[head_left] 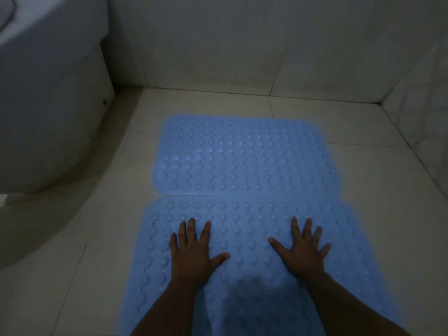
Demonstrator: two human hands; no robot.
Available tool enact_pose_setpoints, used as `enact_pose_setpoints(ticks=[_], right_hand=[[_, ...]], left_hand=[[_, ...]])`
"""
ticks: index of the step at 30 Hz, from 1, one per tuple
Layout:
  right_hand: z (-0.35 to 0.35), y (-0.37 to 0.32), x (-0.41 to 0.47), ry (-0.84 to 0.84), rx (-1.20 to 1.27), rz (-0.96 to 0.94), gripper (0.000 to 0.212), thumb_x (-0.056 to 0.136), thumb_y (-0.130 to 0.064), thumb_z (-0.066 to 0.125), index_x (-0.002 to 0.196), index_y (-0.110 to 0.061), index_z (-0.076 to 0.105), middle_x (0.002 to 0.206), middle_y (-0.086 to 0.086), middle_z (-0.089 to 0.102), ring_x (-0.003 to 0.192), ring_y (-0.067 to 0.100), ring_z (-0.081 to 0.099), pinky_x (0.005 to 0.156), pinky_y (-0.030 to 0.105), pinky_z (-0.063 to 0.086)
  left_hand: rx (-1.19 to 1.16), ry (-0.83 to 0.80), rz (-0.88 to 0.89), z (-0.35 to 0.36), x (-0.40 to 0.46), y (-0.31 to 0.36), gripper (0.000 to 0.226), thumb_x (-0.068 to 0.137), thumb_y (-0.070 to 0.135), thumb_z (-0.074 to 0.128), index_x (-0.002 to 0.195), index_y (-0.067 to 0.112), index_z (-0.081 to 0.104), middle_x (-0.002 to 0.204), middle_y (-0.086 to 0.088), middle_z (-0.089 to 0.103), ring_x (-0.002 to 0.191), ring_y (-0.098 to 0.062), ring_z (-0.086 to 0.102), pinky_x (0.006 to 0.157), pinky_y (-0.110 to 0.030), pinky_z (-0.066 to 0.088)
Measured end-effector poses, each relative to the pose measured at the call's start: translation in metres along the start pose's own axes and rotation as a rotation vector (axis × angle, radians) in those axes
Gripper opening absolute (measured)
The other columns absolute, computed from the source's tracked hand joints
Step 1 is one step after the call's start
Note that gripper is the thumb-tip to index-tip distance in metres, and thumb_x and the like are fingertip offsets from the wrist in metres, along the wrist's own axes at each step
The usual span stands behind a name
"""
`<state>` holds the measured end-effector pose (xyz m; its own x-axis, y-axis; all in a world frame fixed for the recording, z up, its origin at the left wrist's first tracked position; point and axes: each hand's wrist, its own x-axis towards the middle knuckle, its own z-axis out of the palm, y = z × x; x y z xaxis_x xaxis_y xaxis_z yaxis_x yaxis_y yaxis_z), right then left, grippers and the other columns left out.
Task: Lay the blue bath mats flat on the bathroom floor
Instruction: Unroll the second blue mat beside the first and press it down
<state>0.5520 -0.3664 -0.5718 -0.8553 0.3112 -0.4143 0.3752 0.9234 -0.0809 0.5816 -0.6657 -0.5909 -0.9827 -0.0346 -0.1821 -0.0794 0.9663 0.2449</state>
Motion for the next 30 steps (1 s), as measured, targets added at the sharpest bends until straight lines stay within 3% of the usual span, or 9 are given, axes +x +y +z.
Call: enact_pose_setpoints(ticks=[6, 10, 12, 15, 20, 26, 30], right_hand=[[-0.005, -0.001, 0.0, -0.016, -0.006, 0.004, 0.11, 0.07, -0.098, 0.023, 0.157, -0.038, -0.011, 0.165, 0.004, -0.025, 0.152, 0.035, -0.02, 0.118, 0.068, -0.006], [-0.004, -0.017, -0.001, 0.236, 0.041, -0.161, 0.08, 0.089, -0.078, 0.03, 0.157, -0.037, 0.018, 0.169, 0.001, -0.009, 0.154, 0.027, -0.015, 0.118, 0.068, -0.005], [-0.004, -0.038, 0.002, 0.291, 0.107, -0.25, 0.068, 0.095, -0.068, 0.034, 0.155, -0.037, 0.027, 0.169, -0.001, -0.004, 0.155, 0.023, -0.013, 0.12, 0.065, -0.005], [-0.002, -0.073, 0.005, 0.302, 0.193, -0.359, 0.058, 0.098, -0.061, 0.039, 0.151, -0.037, 0.037, 0.169, -0.002, 0.003, 0.155, 0.02, -0.011, 0.121, 0.063, -0.007], [0.008, -0.123, 0.006, 0.317, 0.277, -0.536, 0.054, 0.095, -0.058, 0.044, 0.144, -0.036, 0.048, 0.168, -0.004, 0.012, 0.156, 0.016, -0.007, 0.121, 0.061, -0.006], [0.029, -0.156, 0.02, 0.381, 0.349, -0.643, 0.049, 0.093, -0.054, 0.049, 0.136, -0.033, 0.057, 0.165, -0.002, 0.024, 0.156, 0.02, 0.005, 0.121, 0.063, 0.002], [0.037, -0.168, 0.026, 0.412, 0.312, -0.766, 0.045, 0.095, -0.049, 0.051, 0.135, -0.029, 0.059, 0.164, 0.001, 0.027, 0.156, 0.023, 0.01, 0.119, 0.066, 0.006]], left_hand=[[0.009, -0.019, 0.007, -0.003, 0.001, -0.003, 0.103, 0.071, 0.1, 0.032, 0.156, 0.042, 0.032, 0.166, -0.011, 0.025, 0.154, -0.038, 0.019, 0.115, -0.056, 0.005], [0.008, 0.103, 0.046, -0.021, 0.009, -0.01, 0.083, 0.082, 0.084, 0.039, 0.143, 0.031, 0.055, 0.149, -0.009, 0.053, 0.137, -0.036, 0.047, 0.109, -0.052, 0.023], [0.021, 0.204, 0.098, -0.029, 0.019, -0.025, 0.073, 0.087, 0.074, 0.04, 0.138, 0.026, 0.061, 0.143, -0.01, 0.058, 0.134, -0.037, 0.05, 0.11, -0.053, 0.031], [0.056, 0.201, 0.109, -0.037, 0.036, -0.055, 0.075, 0.093, 0.069, 0.032, 0.146, 0.022, 0.054, 0.154, -0.013, 0.048, 0.147, -0.037, 0.037, 0.117, -0.058, 0.03], [0.071, 0.061, 0.138, -0.035, 0.056, -0.085, 0.09, 0.094, 0.078, 0.018, 0.163, 0.021, 0.013, 0.171, -0.007, -0.005, 0.157, -0.027, -0.01, 0.126, -0.054, 0.002], [0.094, 0.128, 0.182, -0.025, 0.053, -0.089, 0.087, 0.098, 0.071, 0.031, 0.163, 0.015, 0.016, 0.171, -0.008, 0.0, 0.158, -0.024, -0.003, 0.126, -0.056, 0.011], [0.115, 0.099, 0.176, -0.028, 0.054, -0.09, 0.086, 0.099, 0.071, 0.027, 0.163, 0.015, 0.013, 0.171, -0.006, -0.002, 0.158, -0.022, -0.007, 0.126, -0.054, 0.008]])
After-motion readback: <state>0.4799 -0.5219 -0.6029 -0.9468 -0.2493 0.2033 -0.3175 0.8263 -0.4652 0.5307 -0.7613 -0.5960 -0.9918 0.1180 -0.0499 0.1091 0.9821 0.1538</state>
